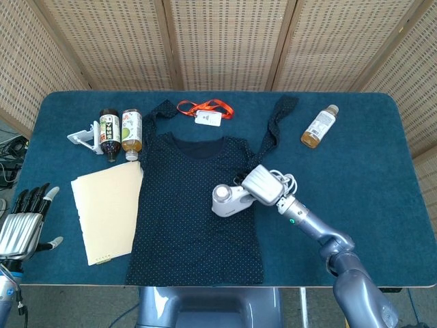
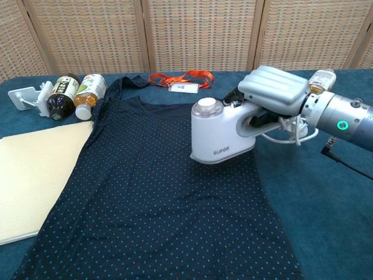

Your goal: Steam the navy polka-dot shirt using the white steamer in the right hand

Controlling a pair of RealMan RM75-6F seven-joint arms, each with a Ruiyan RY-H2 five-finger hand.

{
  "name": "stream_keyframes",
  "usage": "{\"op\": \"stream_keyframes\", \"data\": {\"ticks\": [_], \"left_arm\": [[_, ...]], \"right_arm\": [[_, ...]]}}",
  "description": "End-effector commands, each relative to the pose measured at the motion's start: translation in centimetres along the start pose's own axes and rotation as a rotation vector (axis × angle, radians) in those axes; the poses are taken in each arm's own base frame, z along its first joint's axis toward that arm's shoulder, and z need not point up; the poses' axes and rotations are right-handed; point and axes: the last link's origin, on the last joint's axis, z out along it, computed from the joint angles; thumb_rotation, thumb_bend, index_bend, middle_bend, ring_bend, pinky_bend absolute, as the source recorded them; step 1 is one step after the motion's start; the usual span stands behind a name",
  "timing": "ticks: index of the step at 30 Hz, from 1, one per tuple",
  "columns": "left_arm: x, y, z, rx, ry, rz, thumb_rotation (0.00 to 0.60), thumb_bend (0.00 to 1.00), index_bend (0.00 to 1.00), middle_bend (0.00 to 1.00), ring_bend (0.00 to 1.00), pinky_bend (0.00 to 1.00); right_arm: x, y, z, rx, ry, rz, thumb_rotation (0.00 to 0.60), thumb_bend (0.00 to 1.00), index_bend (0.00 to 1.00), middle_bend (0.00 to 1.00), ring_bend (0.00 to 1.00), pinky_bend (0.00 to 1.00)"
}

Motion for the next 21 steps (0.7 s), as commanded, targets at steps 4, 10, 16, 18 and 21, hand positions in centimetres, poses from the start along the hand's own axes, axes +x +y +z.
{"op": "stream_keyframes", "data": {"ticks": [4,10,16,18,21], "left_arm": [[0.0,-0.1,0.1,0.004,0.0,-0.001,0.6,0.0,0.0,0.0,0.0,0.0],[-0.2,0.0,0.4,0.007,-0.009,0.001,0.6,0.0,0.0,0.0,0.0,0.0],[-0.2,-0.1,0.6,0.011,-0.014,0.0,0.6,0.0,0.0,0.0,0.0,0.0],[-0.3,-0.1,0.7,0.01,-0.017,0.0,0.6,0.0,0.0,0.0,0.0,0.0],[-0.2,-0.2,0.7,0.01,-0.016,-0.001,0.6,0.0,0.0,0.0,0.0,0.0]], "right_arm": [[0.1,2.3,1.3,-0.174,-0.008,-0.067,0.6,1.0,0.78,0.65,0.71,1.0],[-1.1,2.3,1.4,-0.261,-0.058,-0.129,0.6,1.0,0.78,0.65,0.72,1.0],[-2.6,1.8,1.1,-0.299,-0.129,-0.185,0.6,1.0,0.78,0.65,0.72,1.0],[-3.0,1.5,1.0,-0.313,-0.147,-0.179,0.6,1.0,0.78,0.65,0.72,1.0],[-3.5,1.1,0.8,-0.307,-0.167,-0.173,0.6,1.0,0.77,0.65,0.72,1.0]]}}
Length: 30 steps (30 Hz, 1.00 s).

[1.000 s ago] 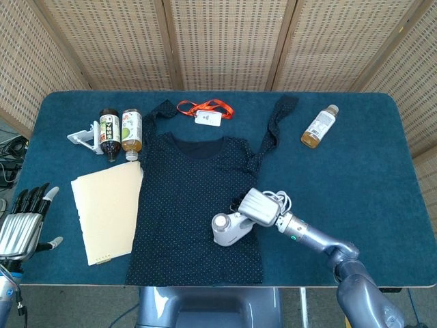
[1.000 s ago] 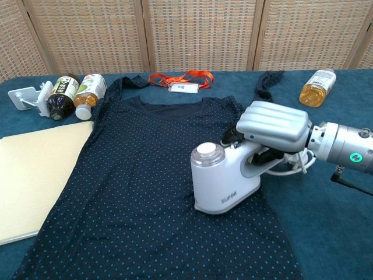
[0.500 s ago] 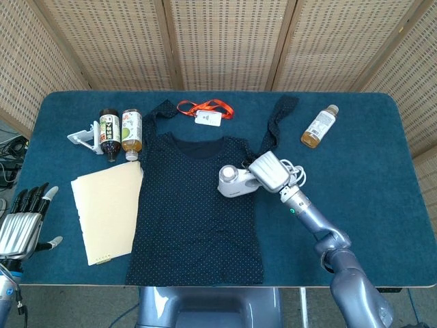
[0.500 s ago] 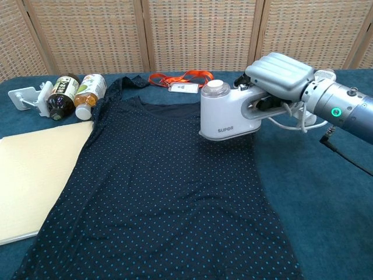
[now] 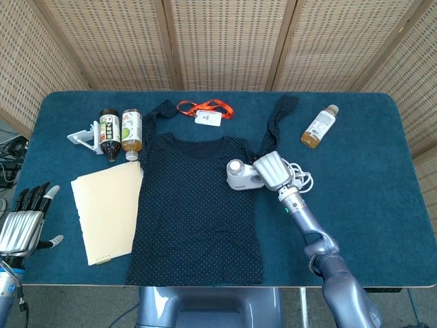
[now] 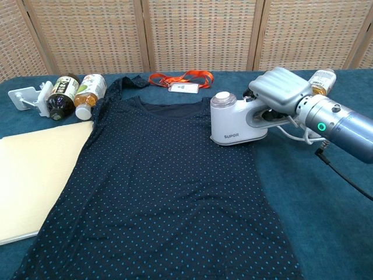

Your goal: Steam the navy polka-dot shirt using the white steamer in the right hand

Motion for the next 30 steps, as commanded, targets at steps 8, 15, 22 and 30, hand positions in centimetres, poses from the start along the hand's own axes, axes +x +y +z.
{"op": "stream_keyframes", "data": {"ticks": [8,15,22,30], "left_arm": [[0.1,0.2,-0.2,-0.006,0.006,0.0,0.6,0.0,0.0,0.0,0.0,0.0],[0.0,0.3,-0.3,-0.013,0.005,0.002,0.6,0.0,0.0,0.0,0.0,0.0],[0.0,0.4,-0.5,-0.018,0.006,0.0,0.6,0.0,0.0,0.0,0.0,0.0],[0.0,0.5,-0.6,-0.022,0.011,-0.001,0.6,0.0,0.0,0.0,0.0,0.0]], "right_arm": [[-1.1,-2.5,-1.8,0.105,-0.021,0.049,0.6,1.0,0.77,0.65,0.72,1.0],[-0.9,-4.0,-3.1,0.202,0.005,0.122,0.6,1.0,0.78,0.65,0.72,1.0],[-0.7,-5.7,-5.1,0.331,0.026,0.158,0.6,1.0,0.78,0.65,0.72,1.0],[-0.1,-7.8,-7.0,0.44,0.047,0.21,0.6,1.0,0.78,0.65,0.72,1.0]]}}
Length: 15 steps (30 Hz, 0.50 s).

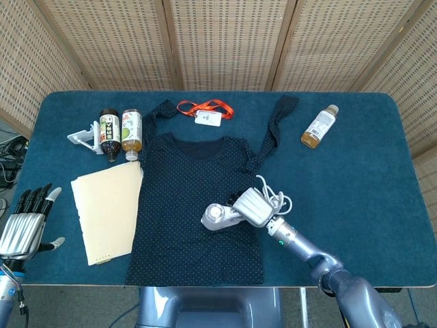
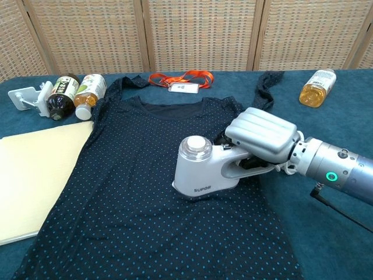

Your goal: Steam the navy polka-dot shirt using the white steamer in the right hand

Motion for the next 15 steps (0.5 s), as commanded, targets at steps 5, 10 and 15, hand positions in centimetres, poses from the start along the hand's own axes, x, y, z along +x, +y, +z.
{"op": "stream_keyframes", "data": {"ticks": [5,10,15], "left_arm": [[0.0,0.1,-0.1,-0.003,0.001,0.001,0.6,0.0,0.0,0.0,0.0,0.0],[0.0,0.1,-0.1,-0.003,0.002,0.0,0.6,0.0,0.0,0.0,0.0,0.0],[0.1,0.1,-0.2,-0.004,0.006,-0.002,0.6,0.0,0.0,0.0,0.0,0.0]], "right_arm": [[0.1,-2.7,-1.6,0.116,-0.001,0.038,0.6,1.0,0.78,0.65,0.72,1.0],[0.4,-4.1,-2.1,0.175,0.014,0.044,0.6,1.0,0.78,0.65,0.72,1.0],[0.3,-3.9,-2.0,0.157,0.004,0.037,0.6,1.0,0.78,0.65,0.72,1.0]]}}
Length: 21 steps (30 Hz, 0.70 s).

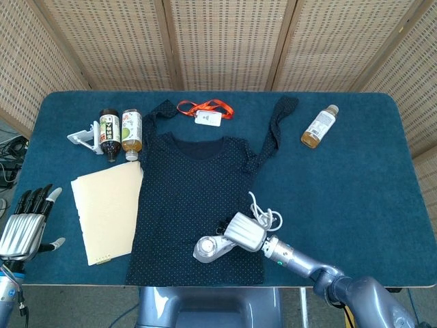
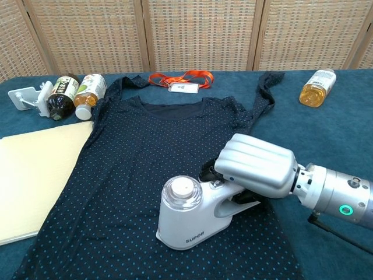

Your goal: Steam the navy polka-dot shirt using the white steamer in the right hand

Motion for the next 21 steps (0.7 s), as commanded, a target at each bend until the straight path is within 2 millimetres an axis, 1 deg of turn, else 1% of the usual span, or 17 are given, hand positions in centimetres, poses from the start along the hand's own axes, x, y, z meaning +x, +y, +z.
{"op": "stream_keyframes", "data": {"ticks": [1,3,6,14,21], "left_arm": [[0.1,0.0,0.0,0.001,0.002,-0.002,0.6,0.0,0.0,0.0,0.0,0.0],[0.1,0.0,-0.1,0.001,0.004,-0.002,0.6,0.0,0.0,0.0,0.0,0.0],[0.1,0.0,0.0,0.0,0.002,-0.002,0.6,0.0,0.0,0.0,0.0,0.0],[0.1,0.0,0.0,0.002,0.002,-0.002,0.6,0.0,0.0,0.0,0.0,0.0],[0.0,0.0,0.1,0.006,-0.002,-0.002,0.6,0.0,0.0,0.0,0.0,0.0]], "right_arm": [[-0.1,0.5,-0.1,-0.021,-0.01,-0.008,0.6,1.0,0.78,0.65,0.72,1.0],[-0.1,0.9,-0.2,-0.036,-0.013,-0.019,0.6,1.0,0.78,0.65,0.72,1.0],[-0.1,2.2,0.0,-0.08,-0.012,-0.042,0.6,1.0,0.78,0.66,0.72,1.0],[0.1,5.9,0.6,-0.219,-0.012,-0.092,0.6,1.0,0.78,0.66,0.72,1.0],[1.0,8.9,0.8,-0.307,-0.001,-0.139,0.6,1.0,0.78,0.66,0.72,1.0]]}}
